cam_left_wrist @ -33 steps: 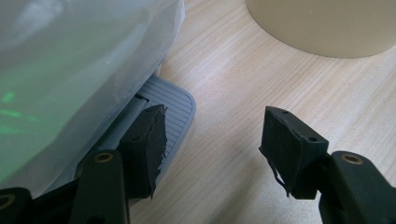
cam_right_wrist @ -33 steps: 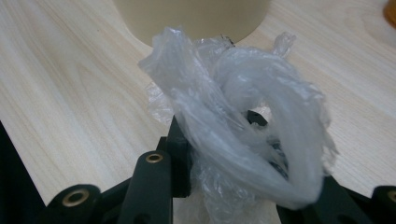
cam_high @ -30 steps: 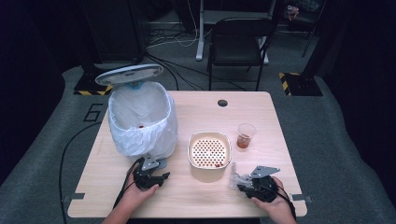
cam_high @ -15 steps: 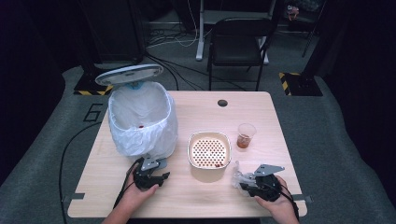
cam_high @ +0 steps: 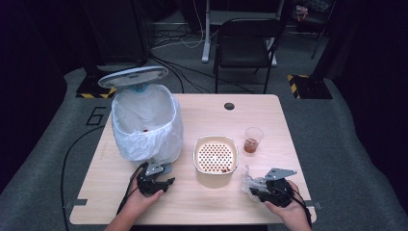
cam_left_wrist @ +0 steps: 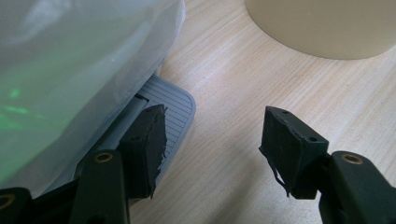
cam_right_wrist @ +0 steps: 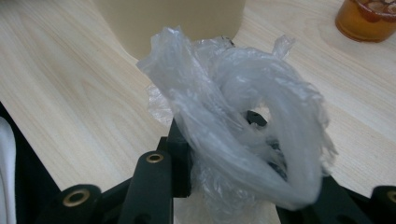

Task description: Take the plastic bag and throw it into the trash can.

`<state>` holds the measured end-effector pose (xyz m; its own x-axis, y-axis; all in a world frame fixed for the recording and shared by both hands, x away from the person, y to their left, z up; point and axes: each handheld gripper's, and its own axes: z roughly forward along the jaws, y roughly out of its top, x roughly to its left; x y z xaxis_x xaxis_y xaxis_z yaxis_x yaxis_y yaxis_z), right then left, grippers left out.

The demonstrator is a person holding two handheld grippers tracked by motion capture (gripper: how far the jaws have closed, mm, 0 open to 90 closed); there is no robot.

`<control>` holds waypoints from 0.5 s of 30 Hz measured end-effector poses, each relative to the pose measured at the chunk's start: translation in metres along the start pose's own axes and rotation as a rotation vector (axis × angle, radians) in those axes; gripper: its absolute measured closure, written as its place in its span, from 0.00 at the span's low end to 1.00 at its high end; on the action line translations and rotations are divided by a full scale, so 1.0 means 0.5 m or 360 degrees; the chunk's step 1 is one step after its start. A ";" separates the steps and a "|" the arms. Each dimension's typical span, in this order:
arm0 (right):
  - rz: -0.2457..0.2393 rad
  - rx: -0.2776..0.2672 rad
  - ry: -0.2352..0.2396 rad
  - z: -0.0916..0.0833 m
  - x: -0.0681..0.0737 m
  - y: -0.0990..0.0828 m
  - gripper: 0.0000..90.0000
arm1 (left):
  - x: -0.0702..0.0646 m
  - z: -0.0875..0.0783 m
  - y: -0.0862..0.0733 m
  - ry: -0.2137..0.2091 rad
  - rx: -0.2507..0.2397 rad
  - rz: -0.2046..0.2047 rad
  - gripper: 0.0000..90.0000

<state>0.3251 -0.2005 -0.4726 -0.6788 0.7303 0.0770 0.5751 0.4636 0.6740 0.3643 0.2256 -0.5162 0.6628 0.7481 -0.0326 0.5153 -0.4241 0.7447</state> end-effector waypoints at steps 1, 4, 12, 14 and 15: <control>0.0000 0.0003 0.0003 -0.001 0.000 0.002 0.74 | 0.000 0.000 0.000 -0.0001 -0.0005 -0.0004 0.45; 0.0010 0.0005 -0.0003 -0.005 -0.001 0.007 0.74 | 0.000 0.002 -0.001 -0.0006 -0.0027 -0.0010 0.45; -0.0016 0.0029 0.0011 -0.025 -0.006 0.026 0.74 | 0.002 0.001 -0.001 -0.0002 -0.0008 0.0008 0.45; -0.0002 0.0028 0.0022 -0.034 -0.006 0.033 0.74 | 0.002 0.001 -0.001 -0.0001 -0.0008 0.0009 0.45; 0.0003 0.0035 0.0026 -0.041 -0.005 0.037 0.74 | 0.000 0.002 -0.001 -0.0005 -0.0030 -0.0013 0.45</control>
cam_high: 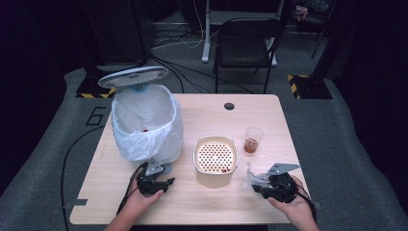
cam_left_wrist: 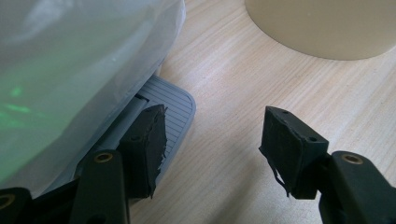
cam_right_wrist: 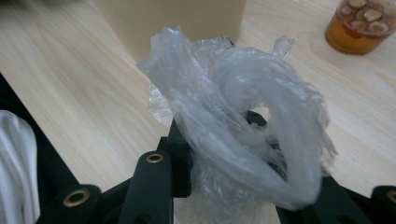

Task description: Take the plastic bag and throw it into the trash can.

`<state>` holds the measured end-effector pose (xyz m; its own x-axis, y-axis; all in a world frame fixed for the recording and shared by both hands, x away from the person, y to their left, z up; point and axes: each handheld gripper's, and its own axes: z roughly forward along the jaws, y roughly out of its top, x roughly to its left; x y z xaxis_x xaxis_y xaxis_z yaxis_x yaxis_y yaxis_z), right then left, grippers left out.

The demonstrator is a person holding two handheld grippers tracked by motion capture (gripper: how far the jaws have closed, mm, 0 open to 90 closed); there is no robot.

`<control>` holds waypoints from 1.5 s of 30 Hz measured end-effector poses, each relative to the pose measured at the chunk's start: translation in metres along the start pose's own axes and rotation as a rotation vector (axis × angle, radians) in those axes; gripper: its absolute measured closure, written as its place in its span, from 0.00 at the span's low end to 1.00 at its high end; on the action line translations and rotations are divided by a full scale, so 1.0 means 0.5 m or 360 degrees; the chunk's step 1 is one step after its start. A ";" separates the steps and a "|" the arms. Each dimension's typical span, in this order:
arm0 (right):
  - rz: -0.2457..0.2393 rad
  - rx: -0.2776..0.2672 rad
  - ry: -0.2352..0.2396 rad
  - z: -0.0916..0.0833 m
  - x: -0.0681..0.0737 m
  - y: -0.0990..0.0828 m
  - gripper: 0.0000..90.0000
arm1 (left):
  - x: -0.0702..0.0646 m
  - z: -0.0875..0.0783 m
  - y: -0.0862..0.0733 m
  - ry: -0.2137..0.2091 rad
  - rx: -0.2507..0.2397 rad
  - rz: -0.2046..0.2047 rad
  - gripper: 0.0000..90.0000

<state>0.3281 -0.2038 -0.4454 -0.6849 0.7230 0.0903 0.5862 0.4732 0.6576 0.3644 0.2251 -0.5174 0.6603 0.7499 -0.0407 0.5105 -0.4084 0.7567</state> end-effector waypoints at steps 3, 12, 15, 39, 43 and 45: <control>-0.0012 -0.0019 0.0020 -0.017 -0.001 0.014 0.74 | 0.002 -0.003 0.002 -0.0004 0.0027 0.0006 0.45; -0.0065 -0.0068 0.0011 -0.057 -0.007 0.053 0.74 | 0.002 -0.003 0.003 0.0013 0.0043 0.0033 0.45; -0.0085 -0.0088 0.0017 -0.072 -0.005 0.070 0.74 | 0.002 -0.003 0.003 0.0015 0.0045 0.0035 0.45; -0.0280 -0.0209 0.0078 -0.117 0.025 0.225 0.74 | 0.001 -0.002 0.003 0.0025 0.0040 0.0043 0.45; -0.0282 -0.0216 0.0103 -0.111 0.029 0.241 0.74 | 0.001 -0.002 0.003 0.0025 0.0039 0.0040 0.45; -0.0280 -0.0220 0.0114 -0.109 0.031 0.250 0.74 | 0.001 -0.002 0.003 0.0025 0.0039 0.0039 0.45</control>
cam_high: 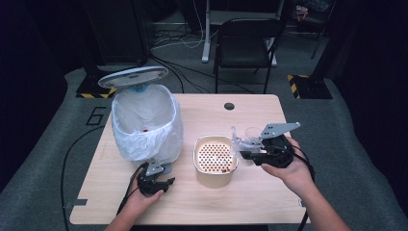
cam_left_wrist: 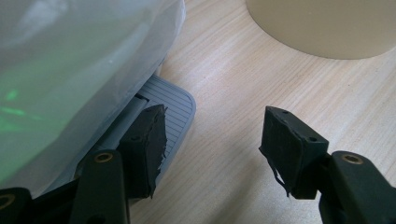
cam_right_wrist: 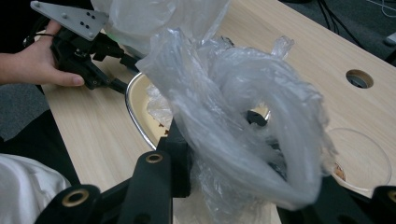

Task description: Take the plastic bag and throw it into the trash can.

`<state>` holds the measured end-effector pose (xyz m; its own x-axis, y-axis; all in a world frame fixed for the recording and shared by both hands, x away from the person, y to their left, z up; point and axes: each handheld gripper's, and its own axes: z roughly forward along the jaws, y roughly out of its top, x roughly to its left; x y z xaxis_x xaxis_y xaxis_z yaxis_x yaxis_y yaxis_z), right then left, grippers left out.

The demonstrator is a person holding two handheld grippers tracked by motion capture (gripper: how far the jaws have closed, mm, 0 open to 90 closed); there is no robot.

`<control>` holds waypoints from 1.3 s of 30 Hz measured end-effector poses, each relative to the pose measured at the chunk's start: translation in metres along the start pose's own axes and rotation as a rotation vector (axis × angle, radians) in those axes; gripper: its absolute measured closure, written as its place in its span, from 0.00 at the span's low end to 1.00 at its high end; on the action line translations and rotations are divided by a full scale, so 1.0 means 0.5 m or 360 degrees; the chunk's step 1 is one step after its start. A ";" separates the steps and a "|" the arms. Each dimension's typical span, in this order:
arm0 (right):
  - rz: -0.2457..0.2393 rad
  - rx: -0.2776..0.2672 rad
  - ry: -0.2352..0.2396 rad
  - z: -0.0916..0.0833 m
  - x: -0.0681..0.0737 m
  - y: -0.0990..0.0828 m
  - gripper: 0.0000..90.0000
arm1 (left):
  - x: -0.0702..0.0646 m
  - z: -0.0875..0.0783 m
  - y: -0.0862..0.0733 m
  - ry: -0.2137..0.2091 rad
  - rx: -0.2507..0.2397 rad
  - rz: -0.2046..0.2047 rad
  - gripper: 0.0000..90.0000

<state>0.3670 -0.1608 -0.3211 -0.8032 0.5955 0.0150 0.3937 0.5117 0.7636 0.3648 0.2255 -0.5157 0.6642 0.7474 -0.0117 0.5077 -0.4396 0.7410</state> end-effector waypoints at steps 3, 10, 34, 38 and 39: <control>-0.0021 -0.0007 0.0007 0.004 -0.002 0.012 0.74 | 0.000 0.000 0.000 0.0002 -0.0001 0.0001 0.45; -0.0041 -0.0028 0.0037 0.019 0.000 0.046 0.73 | 0.000 0.000 0.000 0.0000 -0.0002 -0.0001 0.45; -0.0113 -0.0127 0.0149 0.086 0.021 0.185 0.73 | 0.000 0.001 -0.001 -0.0003 -0.0003 -0.0017 0.45; -0.0125 -0.0126 0.0165 0.100 0.027 0.203 0.73 | 0.000 0.001 -0.001 0.0004 -0.0011 -0.0007 0.45; -0.0127 -0.0127 0.0166 0.104 0.029 0.208 0.73 | 0.000 0.000 0.000 0.0009 0.0000 -0.0005 0.45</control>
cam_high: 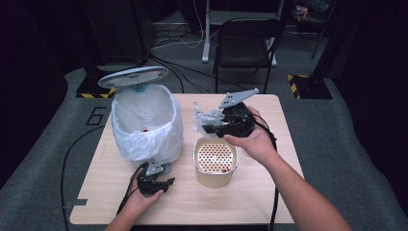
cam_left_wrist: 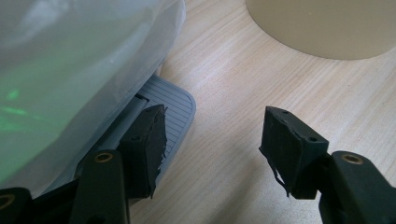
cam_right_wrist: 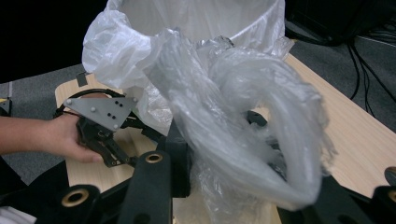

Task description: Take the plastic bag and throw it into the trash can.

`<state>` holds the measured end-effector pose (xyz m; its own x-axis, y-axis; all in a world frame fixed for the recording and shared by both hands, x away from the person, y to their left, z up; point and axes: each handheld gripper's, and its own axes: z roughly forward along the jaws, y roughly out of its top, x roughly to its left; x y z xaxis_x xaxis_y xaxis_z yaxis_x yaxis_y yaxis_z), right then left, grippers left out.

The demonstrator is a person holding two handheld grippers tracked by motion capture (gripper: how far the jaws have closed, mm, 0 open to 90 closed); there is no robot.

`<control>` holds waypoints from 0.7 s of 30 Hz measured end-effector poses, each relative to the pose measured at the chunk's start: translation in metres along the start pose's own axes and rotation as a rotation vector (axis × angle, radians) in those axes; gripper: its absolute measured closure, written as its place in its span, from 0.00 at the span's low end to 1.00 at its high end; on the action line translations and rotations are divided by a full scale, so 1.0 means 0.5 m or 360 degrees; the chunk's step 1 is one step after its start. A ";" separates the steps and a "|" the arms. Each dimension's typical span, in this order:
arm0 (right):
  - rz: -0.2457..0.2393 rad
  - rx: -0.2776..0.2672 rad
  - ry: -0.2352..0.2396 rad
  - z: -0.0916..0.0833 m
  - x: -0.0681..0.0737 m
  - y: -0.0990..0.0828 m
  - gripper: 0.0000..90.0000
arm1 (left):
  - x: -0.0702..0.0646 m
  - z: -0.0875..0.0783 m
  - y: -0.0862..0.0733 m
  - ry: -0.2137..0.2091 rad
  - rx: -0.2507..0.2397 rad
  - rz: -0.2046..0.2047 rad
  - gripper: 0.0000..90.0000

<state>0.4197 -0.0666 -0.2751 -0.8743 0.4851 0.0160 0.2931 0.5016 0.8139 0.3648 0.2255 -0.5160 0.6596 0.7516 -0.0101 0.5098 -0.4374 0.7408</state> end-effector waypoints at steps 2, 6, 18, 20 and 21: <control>-0.0006 0.0000 0.0008 0.007 0.002 0.007 0.73 | 0.000 0.001 0.000 -0.0007 -0.0007 -0.0002 0.45; -0.0013 -0.0008 0.0019 0.017 0.003 0.021 0.73 | 0.000 0.000 0.000 -0.0002 -0.0002 0.0002 0.45; -0.0053 -0.0010 0.0054 0.062 0.004 0.061 0.73 | 0.000 0.001 0.000 -0.0008 -0.0012 -0.0002 0.45; -0.0058 -0.0013 0.0063 0.076 0.006 0.074 0.73 | 0.001 0.001 0.000 -0.0008 -0.0008 0.0002 0.45; -0.0062 -0.0017 0.0067 0.080 0.007 0.077 0.73 | 0.000 0.000 0.000 -0.0005 0.0004 0.0000 0.45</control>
<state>0.4433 -0.0171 -0.2668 -0.9004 0.4350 0.0084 0.2550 0.5118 0.8204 0.3648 0.2258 -0.5160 0.6612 0.7501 -0.0123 0.5113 -0.4386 0.7391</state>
